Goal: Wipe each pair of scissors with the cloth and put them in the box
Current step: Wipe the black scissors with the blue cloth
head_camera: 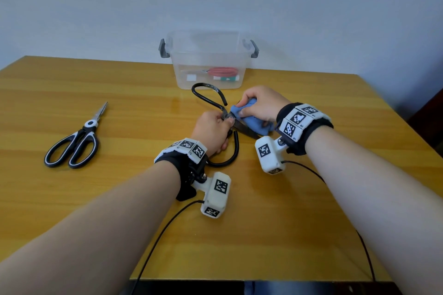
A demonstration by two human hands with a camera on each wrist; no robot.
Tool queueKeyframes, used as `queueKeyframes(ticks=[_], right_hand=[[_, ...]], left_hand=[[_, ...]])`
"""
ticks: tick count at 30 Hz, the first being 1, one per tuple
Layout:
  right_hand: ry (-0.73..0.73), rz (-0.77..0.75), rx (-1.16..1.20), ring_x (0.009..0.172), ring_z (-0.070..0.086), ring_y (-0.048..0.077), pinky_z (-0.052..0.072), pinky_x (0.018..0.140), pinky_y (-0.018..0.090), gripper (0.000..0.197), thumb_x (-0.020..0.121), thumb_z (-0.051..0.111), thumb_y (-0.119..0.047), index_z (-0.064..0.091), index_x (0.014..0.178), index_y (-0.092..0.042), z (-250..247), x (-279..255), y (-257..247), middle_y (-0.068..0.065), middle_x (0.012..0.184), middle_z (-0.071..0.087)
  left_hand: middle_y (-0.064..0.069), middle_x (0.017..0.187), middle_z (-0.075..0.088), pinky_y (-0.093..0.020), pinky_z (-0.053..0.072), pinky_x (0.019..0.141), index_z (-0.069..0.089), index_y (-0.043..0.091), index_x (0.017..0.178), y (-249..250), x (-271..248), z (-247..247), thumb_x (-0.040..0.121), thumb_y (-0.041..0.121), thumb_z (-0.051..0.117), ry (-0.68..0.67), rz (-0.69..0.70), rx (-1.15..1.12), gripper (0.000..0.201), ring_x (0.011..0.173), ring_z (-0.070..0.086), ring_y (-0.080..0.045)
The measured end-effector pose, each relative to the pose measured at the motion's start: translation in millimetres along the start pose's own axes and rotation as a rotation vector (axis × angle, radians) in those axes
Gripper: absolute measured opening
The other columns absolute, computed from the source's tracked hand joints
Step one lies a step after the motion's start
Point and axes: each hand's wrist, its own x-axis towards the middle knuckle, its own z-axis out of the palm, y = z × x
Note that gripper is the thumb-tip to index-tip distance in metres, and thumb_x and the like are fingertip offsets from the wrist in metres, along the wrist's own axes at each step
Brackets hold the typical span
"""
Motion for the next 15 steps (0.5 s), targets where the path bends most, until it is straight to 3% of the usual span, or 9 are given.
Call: queueKeyframes(ticks=[3, 7, 10, 12, 15], right_hand=[[0.008, 0.030, 0.067, 0.081, 0.061, 0.012, 0.050, 0.058, 0.028, 0.010, 0.087, 0.079, -0.020, 0.071, 0.081, -0.024, -4.2, 6.1, 2.6, -0.011, 0.091, 0.065], [0.077, 0.064, 0.095, 0.073, 0.055, 0.004, 0.043, 0.056, 0.024, 0.006, 0.088, 0.078, -0.017, 0.072, 0.090, -0.016, -7.6, 16.3, 9.0, -0.010, 0.088, 0.062], [0.199, 0.201, 0.143, 0.070, 0.058, 0.011, 0.050, 0.059, 0.029, 0.007, 0.090, 0.075, -0.019, 0.069, 0.093, -0.018, -8.6, 26.0, 19.0, -0.007, 0.086, 0.061], [0.261, 0.301, 0.085, 0.078, 0.065, 0.022, 0.059, 0.072, 0.039, 0.008, 0.093, 0.070, -0.021, 0.063, 0.095, -0.021, -14.0, 27.7, 22.5, -0.004, 0.088, 0.059], [0.333, 0.376, 0.089, 0.088, 0.069, 0.031, 0.060, 0.084, 0.051, 0.012, 0.094, 0.065, -0.022, 0.057, 0.102, -0.024, -25.2, 22.3, 26.5, -0.004, 0.089, 0.053]], left_hand=[[-0.004, 0.040, 0.050, -0.018, 0.030, 0.032, 0.059, 0.005, 0.086, 0.5, 0.5, -0.1, 0.106, 0.024, 0.053, 0.006, -0.012, 0.004, 0.029, 0.025, 0.038, -0.015], [-0.003, 0.039, 0.049, -0.018, 0.030, 0.032, 0.059, 0.006, 0.087, 0.5, 0.7, 0.2, 0.106, 0.024, 0.053, 0.008, -0.032, -0.004, 0.027, 0.025, 0.038, -0.014], [-0.004, 0.041, 0.050, -0.018, 0.030, 0.032, 0.062, 0.006, 0.092, 2.7, -0.8, 0.0, 0.107, 0.025, 0.053, 0.006, -0.035, -0.010, 0.025, 0.026, 0.039, -0.013], [-0.005, 0.044, 0.050, -0.017, 0.030, 0.032, 0.063, 0.006, 0.098, 2.9, -1.7, -0.4, 0.107, 0.025, 0.053, 0.000, -0.022, -0.010, 0.023, 0.026, 0.039, -0.011], [-0.004, 0.045, 0.053, -0.019, 0.034, 0.034, 0.063, 0.008, 0.105, 1.4, -1.3, -0.5, 0.107, 0.028, 0.053, 0.000, -0.013, -0.007, 0.023, 0.029, 0.041, -0.013]])
